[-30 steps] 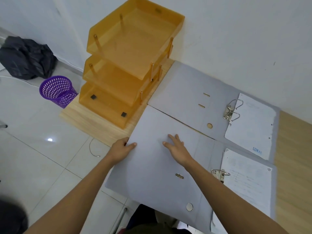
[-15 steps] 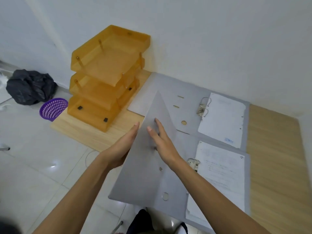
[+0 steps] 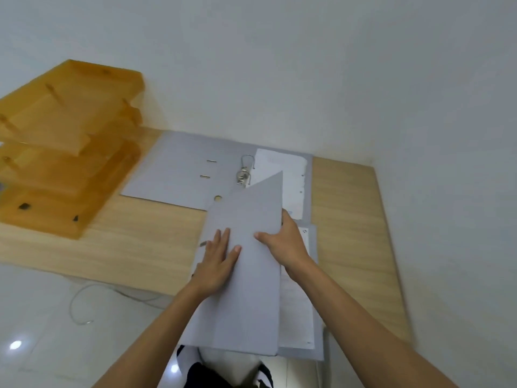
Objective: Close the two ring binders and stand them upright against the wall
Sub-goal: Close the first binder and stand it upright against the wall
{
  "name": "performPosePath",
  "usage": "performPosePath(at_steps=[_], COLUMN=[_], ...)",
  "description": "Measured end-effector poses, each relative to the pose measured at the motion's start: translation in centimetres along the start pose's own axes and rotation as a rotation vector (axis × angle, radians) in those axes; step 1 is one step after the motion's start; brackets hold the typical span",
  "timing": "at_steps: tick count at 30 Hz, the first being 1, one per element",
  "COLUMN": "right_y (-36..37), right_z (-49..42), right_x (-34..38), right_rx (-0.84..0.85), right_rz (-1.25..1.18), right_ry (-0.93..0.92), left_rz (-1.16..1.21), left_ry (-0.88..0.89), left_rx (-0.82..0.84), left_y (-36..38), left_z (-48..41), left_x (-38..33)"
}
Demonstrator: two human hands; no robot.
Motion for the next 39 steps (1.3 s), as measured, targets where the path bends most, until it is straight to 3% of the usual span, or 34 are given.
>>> performPosePath(at_steps=[3,7,11,14,17,20,24,33,39], right_y=[-4.3,-8.6,-9.1,-5.4,-1.1,0.4,-1.0,-1.9,-3.0], right_z=[-0.6,-0.9,-0.8,-0.6,0.2,0.9,1.4,1.0,1.2], right_x=[-3.4,-9.4,-11.8,-12.2,-12.0,-13.6,-17.8,-18.6,-16.0], right_rx=[-0.09,-0.152,-0.171,0.058,0.342,0.434,0.463,0.391,0.286], right_rz=[0.029,0.0,0.237,0.507,0.539,0.683,0.784,0.56,0.269], right_ry=[0.042,0.19,0.164,0.085,-0.034,-0.064,0.074,0.229,0.346], left_rz=[-0.1,0.038,0.096,0.081,0.066,0.038,0.045,0.303,0.697], left_ry=[-0.058,-0.116,-0.199,-0.214,-0.192,-0.185,-0.179,-0.424,-0.488], left_rx=[-0.082,-0.181,-0.193,-0.219,-0.234,-0.225,-0.174,-0.18,0.077], left_y=[0.3,0.4,1.3,2.1,2.4,2.6,3.4,2.9,5.0], left_z=[-0.4,-0.8,-1.2,-0.9,-0.7,-0.5,-0.3,-0.9,0.2], left_x=[1.9,2.4,3.1,3.0,2.6,2.6,3.0,5.9,2.5])
Point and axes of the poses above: each hand's wrist, its own z-axis away from the middle knuckle, its own y-axis out of the palm, x = y × z, the point moved 8 cm from there along -z, towards the middle knuckle, and after that the axes turned 5 degrees about -x, right-handed, at the moved point
